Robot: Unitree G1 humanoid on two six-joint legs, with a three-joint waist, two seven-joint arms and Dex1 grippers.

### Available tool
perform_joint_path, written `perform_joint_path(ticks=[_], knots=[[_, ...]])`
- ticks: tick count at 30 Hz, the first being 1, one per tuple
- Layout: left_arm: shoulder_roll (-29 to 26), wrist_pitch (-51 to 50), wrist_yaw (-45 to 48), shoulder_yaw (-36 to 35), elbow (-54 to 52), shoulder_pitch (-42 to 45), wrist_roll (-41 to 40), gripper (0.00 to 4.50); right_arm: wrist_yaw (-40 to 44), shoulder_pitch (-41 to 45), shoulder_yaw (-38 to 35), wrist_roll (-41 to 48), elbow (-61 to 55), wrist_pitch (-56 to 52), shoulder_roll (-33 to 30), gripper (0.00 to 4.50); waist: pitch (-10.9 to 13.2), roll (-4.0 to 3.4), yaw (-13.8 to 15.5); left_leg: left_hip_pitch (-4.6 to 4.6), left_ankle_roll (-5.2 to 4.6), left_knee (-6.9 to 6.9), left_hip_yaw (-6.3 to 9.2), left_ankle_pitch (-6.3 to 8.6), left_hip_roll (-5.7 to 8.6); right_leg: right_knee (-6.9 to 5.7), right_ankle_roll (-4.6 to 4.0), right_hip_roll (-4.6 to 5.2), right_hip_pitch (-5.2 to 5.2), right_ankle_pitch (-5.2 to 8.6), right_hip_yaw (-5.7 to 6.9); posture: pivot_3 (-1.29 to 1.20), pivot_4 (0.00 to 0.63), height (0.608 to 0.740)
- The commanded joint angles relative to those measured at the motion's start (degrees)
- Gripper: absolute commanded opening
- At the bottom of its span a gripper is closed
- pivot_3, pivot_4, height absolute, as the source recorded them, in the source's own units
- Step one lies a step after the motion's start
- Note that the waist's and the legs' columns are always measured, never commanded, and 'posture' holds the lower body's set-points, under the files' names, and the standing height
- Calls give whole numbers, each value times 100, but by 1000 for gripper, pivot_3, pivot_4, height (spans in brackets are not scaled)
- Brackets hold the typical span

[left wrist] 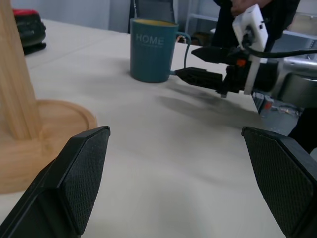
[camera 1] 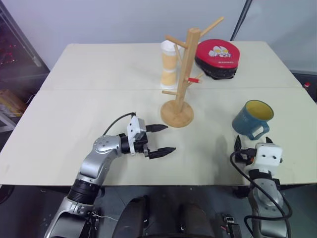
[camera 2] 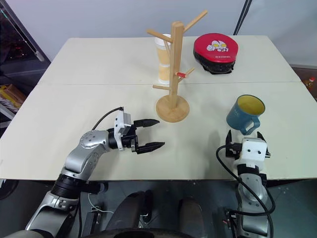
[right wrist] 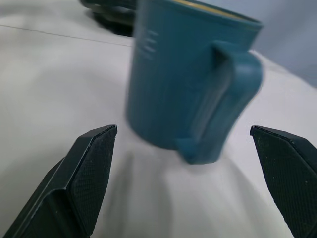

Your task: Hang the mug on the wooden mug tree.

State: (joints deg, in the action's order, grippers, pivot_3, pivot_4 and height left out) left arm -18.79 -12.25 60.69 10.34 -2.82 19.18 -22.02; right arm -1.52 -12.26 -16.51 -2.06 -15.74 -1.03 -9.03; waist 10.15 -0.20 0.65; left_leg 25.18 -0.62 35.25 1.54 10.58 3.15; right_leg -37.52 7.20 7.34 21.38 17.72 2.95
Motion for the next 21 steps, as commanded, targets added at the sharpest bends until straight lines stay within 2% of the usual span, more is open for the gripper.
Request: perform_joint_path(ticks=[1,21], knots=[[12,0,-40,-17,-322,-28,-130,4500,-228,59,-193,-115,-234,-99,-38,4425,0,0,-4,0,0,0,0,0,0,0,0,0,0,0,1,0,150,740],[-67,-244,-130,7,-712,4,-297,4500,-777,454,-566,-120,-86,-580,-79,4425,0,-1,-13,-1,-2,0,-1,-1,-1,-2,1,-5,-2,0,2,0,150,740]])
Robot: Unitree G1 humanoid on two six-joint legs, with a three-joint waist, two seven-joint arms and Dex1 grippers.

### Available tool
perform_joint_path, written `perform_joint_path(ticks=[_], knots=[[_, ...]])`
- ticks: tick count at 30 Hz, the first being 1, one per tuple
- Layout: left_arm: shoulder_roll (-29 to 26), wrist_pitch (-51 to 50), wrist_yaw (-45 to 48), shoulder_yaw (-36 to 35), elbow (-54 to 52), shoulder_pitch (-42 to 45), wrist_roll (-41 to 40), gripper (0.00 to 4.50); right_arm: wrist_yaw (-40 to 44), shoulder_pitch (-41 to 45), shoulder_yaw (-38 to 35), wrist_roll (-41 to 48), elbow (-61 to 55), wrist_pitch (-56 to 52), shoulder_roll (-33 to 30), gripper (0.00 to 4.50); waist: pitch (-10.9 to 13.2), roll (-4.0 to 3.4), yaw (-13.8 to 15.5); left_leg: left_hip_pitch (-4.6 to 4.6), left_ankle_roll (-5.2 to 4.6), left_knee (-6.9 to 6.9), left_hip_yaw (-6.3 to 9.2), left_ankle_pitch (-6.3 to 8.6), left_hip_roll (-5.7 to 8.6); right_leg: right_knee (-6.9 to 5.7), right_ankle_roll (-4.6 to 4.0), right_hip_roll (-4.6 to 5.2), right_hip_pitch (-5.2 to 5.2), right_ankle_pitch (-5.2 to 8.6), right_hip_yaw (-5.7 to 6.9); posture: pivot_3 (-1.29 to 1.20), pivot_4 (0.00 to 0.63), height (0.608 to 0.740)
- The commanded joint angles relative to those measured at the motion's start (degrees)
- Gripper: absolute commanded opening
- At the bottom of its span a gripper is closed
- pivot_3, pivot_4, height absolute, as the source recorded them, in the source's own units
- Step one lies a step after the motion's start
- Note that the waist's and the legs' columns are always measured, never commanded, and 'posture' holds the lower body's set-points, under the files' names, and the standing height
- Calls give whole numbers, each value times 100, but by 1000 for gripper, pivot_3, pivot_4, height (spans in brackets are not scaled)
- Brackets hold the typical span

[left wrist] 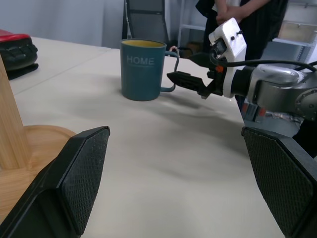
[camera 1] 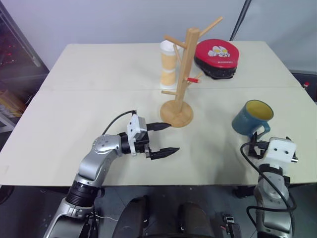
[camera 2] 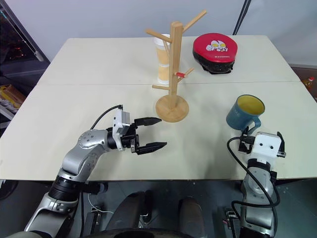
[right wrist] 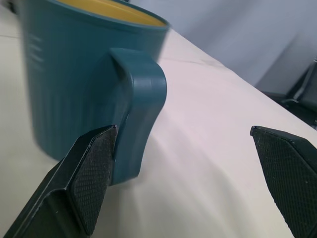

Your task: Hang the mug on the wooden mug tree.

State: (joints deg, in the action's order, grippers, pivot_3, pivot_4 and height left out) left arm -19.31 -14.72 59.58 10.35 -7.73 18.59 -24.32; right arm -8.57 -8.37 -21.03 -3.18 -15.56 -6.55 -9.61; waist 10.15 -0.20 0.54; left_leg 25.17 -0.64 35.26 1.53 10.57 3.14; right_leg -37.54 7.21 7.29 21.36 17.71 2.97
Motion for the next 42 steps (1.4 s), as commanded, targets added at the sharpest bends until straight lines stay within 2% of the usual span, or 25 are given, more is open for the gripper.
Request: perform_joint_path(ticks=[1,17,20,26,33,38,42], knots=[[-14,-1,-22,4,-220,75,-66,4500,-82,80,-118,3,-101,-58,-17,4425,0,0,-4,0,0,0,0,0,0,0,0,0,0,0,0,0,150,740],[-26,11,-132,0,-243,149,-35,4500,-225,833,-227,290,651,-345,-99,4425,0,0,-18,-1,0,0,0,0,0,-3,0,-2,0,0,-1,0,150,740],[-42,29,-155,-1,-258,128,-25,4500,-156,897,-207,329,735,-256,-138,3164,0,0,-27,-1,-1,0,-1,-1,0,-4,0,-2,0,0,-1,0,150,740],[-54,31,-190,-15,-214,174,-18,4500,65,941,-124,444,799,-53,-188,18,0,0,-31,-1,-1,0,-1,-1,0,-5,0,-2,0,0,-1,0,150,740],[-122,102,-258,-74,-204,95,9,4500,615,723,271,303,428,116,-441,18,0,0,-48,-4,-1,0,-1,-1,-2,-5,0,-4,-1,0,-3,0,150,740],[-312,293,-267,-298,-9,54,52,4500,1856,261,1200,-662,-422,610,-1818,18,1,-4,-106,-4,-1,1,-2,0,-3,-6,0,-5,0,0,-3,0,150,740],[-413,474,-219,-423,274,165,71,4500,2651,461,1430,-713,-1061,694,-2640,18,2,-1,-121,-9,-1,1,0,0,-12,-7,0,-14,-4,0,-3,0,150,740]])
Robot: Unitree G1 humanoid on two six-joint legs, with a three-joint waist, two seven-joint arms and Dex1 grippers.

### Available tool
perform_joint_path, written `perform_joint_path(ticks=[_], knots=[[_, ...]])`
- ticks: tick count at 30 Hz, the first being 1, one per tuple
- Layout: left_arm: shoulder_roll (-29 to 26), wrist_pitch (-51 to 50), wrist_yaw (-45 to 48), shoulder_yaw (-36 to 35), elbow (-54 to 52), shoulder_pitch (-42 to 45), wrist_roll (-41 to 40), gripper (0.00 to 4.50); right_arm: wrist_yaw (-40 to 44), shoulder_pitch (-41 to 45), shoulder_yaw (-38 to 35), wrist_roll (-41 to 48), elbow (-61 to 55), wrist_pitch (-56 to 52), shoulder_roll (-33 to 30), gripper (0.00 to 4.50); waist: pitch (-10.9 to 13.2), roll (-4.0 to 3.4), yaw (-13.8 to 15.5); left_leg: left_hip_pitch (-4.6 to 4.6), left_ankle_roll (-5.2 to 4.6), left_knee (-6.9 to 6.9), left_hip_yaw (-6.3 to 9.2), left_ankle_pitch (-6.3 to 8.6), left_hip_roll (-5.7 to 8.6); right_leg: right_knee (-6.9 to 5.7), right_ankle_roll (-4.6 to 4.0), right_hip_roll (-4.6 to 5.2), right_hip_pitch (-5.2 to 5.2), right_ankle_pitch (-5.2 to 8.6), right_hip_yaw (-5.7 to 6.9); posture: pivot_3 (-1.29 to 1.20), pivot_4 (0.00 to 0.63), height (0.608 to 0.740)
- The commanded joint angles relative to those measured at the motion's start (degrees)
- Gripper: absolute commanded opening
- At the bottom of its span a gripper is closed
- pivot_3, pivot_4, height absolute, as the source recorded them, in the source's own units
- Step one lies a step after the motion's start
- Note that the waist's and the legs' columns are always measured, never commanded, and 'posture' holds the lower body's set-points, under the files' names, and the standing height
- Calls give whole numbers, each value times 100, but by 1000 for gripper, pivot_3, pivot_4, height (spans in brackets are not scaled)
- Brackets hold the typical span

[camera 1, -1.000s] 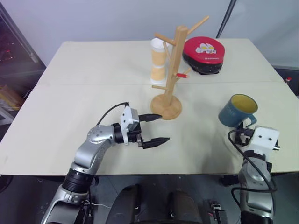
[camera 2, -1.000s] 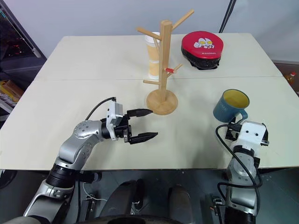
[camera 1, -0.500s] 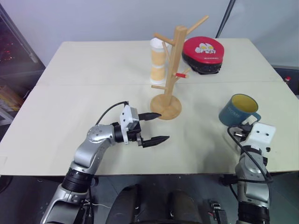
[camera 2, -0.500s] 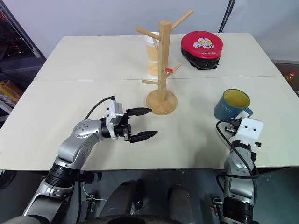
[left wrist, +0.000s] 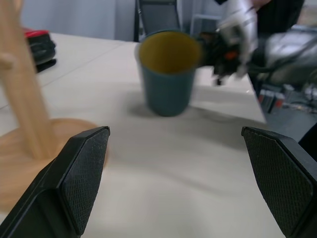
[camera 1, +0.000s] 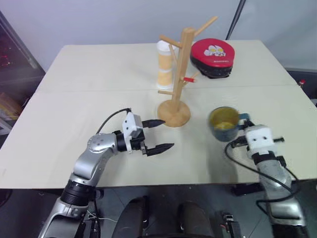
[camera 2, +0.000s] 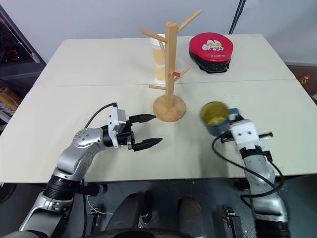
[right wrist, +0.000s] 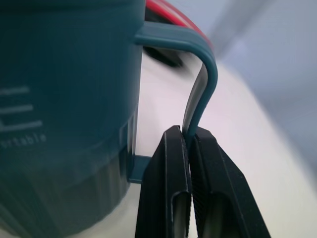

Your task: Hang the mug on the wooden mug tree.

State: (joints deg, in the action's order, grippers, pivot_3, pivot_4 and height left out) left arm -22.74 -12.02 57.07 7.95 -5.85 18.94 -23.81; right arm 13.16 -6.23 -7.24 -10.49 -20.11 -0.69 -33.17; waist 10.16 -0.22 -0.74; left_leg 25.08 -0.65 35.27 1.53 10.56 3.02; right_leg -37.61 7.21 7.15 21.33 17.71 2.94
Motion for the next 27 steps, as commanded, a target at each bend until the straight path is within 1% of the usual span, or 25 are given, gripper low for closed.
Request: perform_joint_path(ticks=[1,4,9,12,20,24,27], knots=[[-79,245,44,-215,159,167,23,4500,598,388,33,105,-725,28,-358,18,2,4,7,0,0,0,0,0,0,0,0,0,-1,0,0,0,150,740],[-95,380,70,-276,350,255,30,4500,969,959,20,365,-1010,-396,-494,18,5,9,18,0,0,6,0,0,1,1,0,2,-3,0,0,0,150,740],[-91,514,74,-361,474,305,15,4500,1449,1783,193,485,-1228,-1150,-636,18,11,19,37,1,0,4,2,0,1,5,0,4,-5,-1,1,0,150,740],[-49,411,0,-505,370,313,-173,4500,1634,2166,299,506,-1213,-1480,-672,18,11,20,37,3,0,4,1,0,3,6,0,6,-4,-1,2,0,150,740],[-86,-1,-138,-736,-61,320,-541,4500,1932,2874,529,492,-1046,-1914,-694,18,11,20,22,5,1,4,2,0,2,6,0,7,-1,-1,2,0,150,740],[-168,-242,-210,-866,-346,343,-717,4500,2104,3409,752,477,-816,-2026,-686,18,12,20,6,4,1,4,1,0,2,5,-1,6,0,-2,2,0,150,740],[-188,-344,-282,-920,-459,355,-796,4500,2152,3572,830,463,-699,-2053,-656,18,12,20,14,4,1,3,2,0,2,5,-1,6,0,-2,2,0,150,740]])
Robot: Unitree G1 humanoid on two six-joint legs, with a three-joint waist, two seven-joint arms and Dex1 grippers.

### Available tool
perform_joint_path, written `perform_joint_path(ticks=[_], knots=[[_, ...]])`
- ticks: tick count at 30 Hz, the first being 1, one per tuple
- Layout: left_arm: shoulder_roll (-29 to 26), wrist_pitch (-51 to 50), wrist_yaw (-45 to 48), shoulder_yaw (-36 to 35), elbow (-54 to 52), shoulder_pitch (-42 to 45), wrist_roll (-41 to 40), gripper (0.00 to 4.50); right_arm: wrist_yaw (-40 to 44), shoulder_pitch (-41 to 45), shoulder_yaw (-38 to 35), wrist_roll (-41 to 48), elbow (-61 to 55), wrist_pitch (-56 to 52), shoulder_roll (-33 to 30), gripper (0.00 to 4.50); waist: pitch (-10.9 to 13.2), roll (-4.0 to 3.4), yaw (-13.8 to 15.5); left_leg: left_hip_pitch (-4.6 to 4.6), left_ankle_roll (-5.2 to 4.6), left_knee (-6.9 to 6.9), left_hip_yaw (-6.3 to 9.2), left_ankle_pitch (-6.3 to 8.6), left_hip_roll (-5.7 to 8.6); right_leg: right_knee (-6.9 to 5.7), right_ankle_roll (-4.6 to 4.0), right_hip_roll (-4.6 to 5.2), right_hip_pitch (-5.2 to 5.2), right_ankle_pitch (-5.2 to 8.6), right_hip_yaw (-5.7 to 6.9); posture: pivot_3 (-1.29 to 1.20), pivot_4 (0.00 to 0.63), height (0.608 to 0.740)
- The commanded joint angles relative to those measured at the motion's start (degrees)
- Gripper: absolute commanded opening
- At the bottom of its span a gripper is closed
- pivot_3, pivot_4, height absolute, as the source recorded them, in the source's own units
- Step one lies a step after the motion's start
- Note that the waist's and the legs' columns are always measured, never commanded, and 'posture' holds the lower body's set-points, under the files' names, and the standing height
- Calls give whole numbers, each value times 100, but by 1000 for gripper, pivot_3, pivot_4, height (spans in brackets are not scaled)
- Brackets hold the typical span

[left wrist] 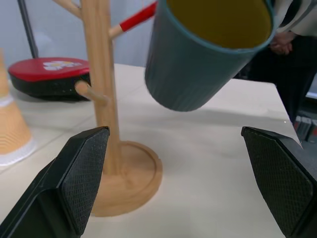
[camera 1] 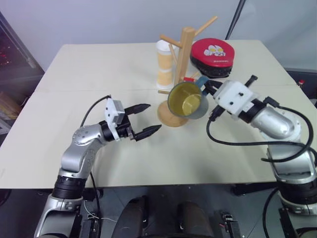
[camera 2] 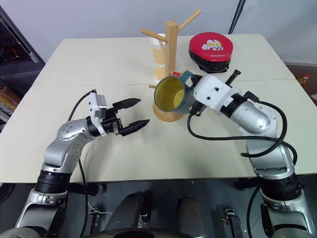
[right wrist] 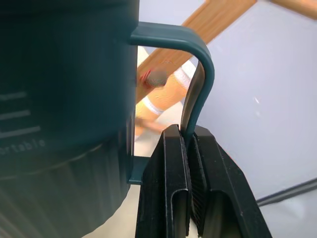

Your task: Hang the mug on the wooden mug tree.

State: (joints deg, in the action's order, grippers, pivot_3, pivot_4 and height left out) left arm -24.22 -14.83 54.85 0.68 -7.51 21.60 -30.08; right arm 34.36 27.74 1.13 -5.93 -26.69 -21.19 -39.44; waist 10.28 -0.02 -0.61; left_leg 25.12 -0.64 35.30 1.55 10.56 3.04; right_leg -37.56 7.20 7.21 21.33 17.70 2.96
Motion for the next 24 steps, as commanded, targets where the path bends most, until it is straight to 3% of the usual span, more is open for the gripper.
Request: perform_joint_path(ticks=[1,16,19,23,24], knots=[[-51,-93,-94,-211,-332,92,-200,4500,28,260,33,-9,42,5,-6,18,0,0,8,0,0,0,0,0,0,0,0,0,0,0,0,0,150,740],[-117,-308,-297,-279,-670,42,-289,4500,133,728,526,-181,751,-119,100,18,1,1,0,2,0,0,-1,0,3,1,0,1,0,0,-1,0,150,740],[-124,-323,-306,-293,-691,36,-288,4500,129,759,528,-179,759,-115,134,970,1,1,1,2,0,-1,0,0,2,1,0,0,1,0,0,0,150,740],[-126,-332,-324,-306,-692,36,-290,4500,101,815,471,-220,741,-67,119,2895,1,1,-2,2,0,0,-1,0,3,1,0,0,1,0,-1,0,150,740],[-130,-333,-331,-319,-681,36,-289,4500,108,825,387,-192,683,-88,82,2895,1,1,-3,2,1,0,0,0,2,1,0,0,1,0,-1,0,150,740]])
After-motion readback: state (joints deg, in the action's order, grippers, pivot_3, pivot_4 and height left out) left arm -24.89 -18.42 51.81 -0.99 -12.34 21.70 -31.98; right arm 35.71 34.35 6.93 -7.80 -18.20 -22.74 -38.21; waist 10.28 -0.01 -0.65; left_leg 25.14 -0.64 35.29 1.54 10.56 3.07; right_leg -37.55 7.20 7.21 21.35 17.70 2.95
